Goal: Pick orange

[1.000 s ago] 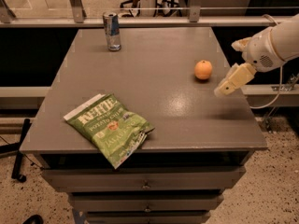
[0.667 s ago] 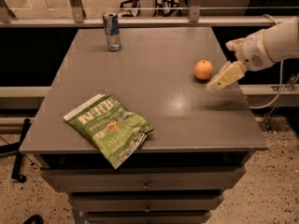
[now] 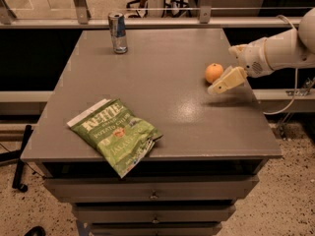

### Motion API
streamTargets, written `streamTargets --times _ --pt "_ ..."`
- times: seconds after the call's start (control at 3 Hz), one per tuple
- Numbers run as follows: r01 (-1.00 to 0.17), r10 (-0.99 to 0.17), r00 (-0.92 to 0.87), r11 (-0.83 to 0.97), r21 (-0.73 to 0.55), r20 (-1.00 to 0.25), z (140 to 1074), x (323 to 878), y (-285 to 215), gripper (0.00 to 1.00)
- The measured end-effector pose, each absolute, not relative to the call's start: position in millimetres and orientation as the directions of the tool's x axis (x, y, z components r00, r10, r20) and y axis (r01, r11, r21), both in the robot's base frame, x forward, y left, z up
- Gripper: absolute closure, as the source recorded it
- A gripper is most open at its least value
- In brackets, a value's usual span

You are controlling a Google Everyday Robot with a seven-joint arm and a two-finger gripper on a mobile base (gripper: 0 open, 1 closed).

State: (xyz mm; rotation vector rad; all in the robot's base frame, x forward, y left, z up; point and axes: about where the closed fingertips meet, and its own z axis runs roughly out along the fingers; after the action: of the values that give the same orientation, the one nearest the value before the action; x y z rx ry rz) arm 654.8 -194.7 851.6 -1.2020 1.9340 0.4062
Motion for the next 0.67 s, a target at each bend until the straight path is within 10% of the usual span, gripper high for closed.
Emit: streamTargets --times 0.67 --pt "-0.85 -0.563 -0.253 0.518 -0.098 -0.787 835.8 667.0 -194.3 0.41"
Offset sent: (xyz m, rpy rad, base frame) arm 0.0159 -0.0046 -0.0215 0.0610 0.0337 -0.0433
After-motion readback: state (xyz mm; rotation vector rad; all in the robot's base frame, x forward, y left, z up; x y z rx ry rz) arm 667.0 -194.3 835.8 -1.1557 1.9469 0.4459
